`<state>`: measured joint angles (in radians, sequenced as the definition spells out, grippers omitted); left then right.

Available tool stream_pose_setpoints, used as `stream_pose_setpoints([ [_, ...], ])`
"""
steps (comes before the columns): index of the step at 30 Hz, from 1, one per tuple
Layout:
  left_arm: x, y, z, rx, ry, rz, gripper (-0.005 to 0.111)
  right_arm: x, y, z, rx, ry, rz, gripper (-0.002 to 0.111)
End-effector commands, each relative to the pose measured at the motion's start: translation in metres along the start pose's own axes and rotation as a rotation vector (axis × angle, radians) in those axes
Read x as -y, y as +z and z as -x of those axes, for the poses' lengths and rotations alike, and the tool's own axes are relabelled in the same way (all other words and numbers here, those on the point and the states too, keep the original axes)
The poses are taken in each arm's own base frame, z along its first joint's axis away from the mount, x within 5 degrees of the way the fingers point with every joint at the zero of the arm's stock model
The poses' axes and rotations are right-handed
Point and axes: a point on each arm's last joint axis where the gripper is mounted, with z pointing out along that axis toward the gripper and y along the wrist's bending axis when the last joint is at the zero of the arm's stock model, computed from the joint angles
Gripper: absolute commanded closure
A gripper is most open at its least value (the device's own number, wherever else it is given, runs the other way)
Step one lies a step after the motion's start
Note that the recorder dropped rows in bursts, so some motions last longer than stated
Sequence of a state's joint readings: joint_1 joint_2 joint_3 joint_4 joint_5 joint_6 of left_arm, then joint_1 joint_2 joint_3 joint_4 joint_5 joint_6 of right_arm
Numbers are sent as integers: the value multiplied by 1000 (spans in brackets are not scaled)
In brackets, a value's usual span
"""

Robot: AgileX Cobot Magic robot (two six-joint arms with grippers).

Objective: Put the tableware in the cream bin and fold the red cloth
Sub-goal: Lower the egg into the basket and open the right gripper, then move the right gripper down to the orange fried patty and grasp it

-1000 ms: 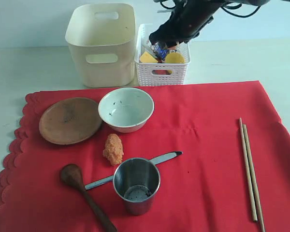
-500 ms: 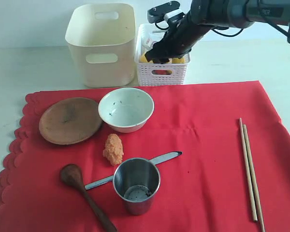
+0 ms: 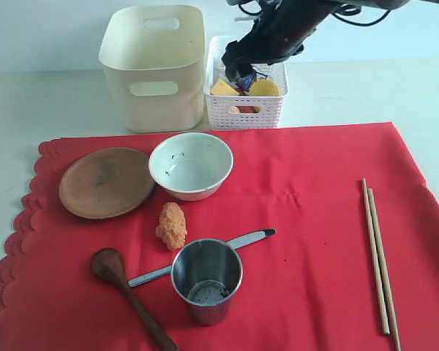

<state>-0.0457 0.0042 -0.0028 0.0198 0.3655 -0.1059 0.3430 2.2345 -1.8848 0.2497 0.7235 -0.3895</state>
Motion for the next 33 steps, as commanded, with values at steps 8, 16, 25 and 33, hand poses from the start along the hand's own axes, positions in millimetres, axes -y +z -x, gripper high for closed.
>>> stream_pose_setpoints([
  [8,0,0,0,12,0,4,107,-13,-70,11,-61,5,56,30],
  [16,0,0,0,12,0,4,107,-23,-103,10,-121,42,110,30],
  [25,0,0,0,12,0,4,107,-58,-127,10,-178,-13,191,30],
  [33,0,0,0,12,0,4,107,-112,-136,14,-180,-116,254,30],
])
